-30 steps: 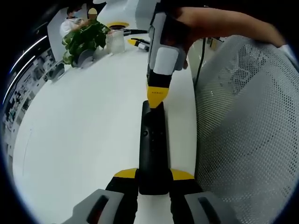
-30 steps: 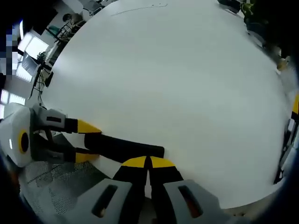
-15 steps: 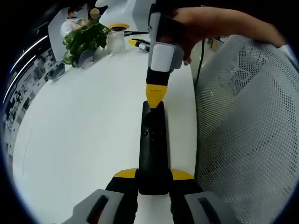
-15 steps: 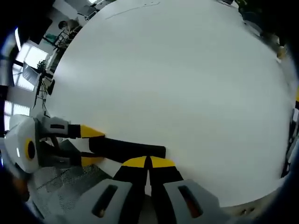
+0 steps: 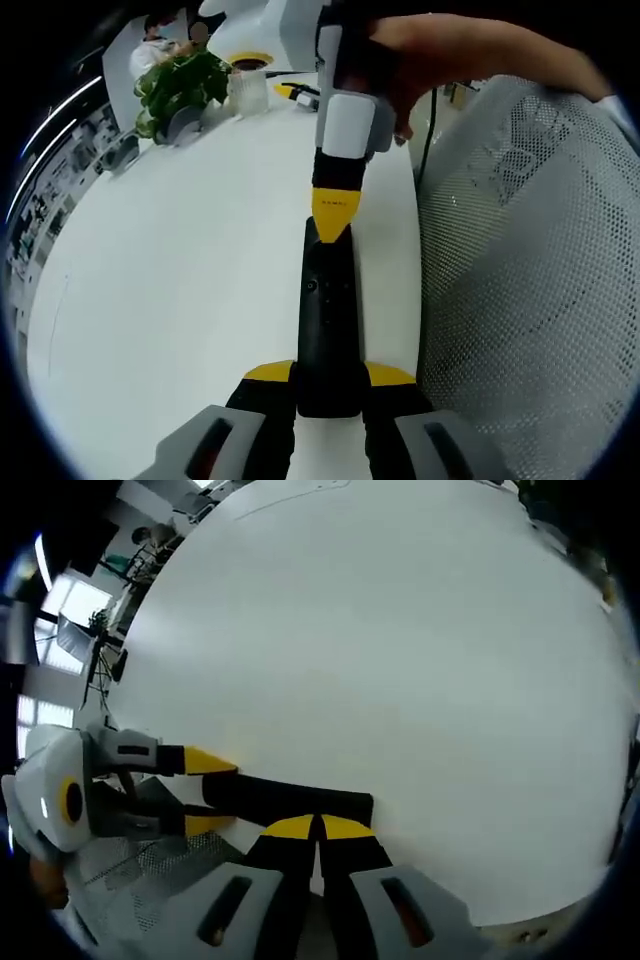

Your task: Press the specified remote control buttons in sequence, fully releasing each button before pressing the next.

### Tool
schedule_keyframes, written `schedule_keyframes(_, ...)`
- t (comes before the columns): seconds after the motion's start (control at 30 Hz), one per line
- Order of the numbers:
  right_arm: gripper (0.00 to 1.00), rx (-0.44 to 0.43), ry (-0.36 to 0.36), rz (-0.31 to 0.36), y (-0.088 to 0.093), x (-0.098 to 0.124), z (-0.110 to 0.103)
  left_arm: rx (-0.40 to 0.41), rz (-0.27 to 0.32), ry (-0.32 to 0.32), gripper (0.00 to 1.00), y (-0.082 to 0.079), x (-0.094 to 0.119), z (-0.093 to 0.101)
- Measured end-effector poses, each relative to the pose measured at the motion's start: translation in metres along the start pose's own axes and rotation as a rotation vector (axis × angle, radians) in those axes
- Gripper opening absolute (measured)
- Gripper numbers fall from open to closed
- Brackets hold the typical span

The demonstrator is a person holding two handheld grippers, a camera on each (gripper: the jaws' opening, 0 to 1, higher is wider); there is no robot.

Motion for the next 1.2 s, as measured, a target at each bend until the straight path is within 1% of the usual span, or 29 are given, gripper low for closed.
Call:
schedule_keyframes(0.23,0.00,0.003,0.004,-0.002,0.0004,0.0005,0.0003,-0.002,-0.004,0.000,0.25,-0.0004,-0.0001,0.0002)
schedule_keyframes(0.47,0.00,0.047,0.007,0.007,0.0001,-0.0004,-0.0019,-0.002,-0.006,0.001,0.25,-0.0006,0.0000,0.0001)
schedule_keyframes(0.63,0.00,0.000,-0.022,0.000,0.0001,-0.0003,0.0003,-0.003,-0.006,0.001,0.25,-0.0006,0.0001,0.0001)
schedule_keyframes(0.83,0.00,-0.034,-0.053,-0.011,0.0008,-0.0001,0.0002,-0.002,-0.003,0.001,0.25,-0.0005,0.0001,0.0004)
schedule_keyframes(1.13,0.00,-0.004,-0.034,-0.006,0.0004,0.0011,-0.0012,-0.001,-0.002,0.001,0.25,-0.0004,0.0002,0.0007)
schedule_keyframes(1.2,0.00,0.006,-0.025,0.009,-0.0011,0.0021,-0.0016,-0.002,-0.001,0.001,0.25,-0.0004,0.0001,0.0006)
Point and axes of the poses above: the point that each gripper's makers call its tool centre point, and the gripper's own axes: x roughly backward along the fingers, z roughly to its right, y roughly out of its underside, the point moved 3 cm from there along x, roughly backward along the fingers, and after that the axes turned 10 degrees about y, right-handed, at the moved point
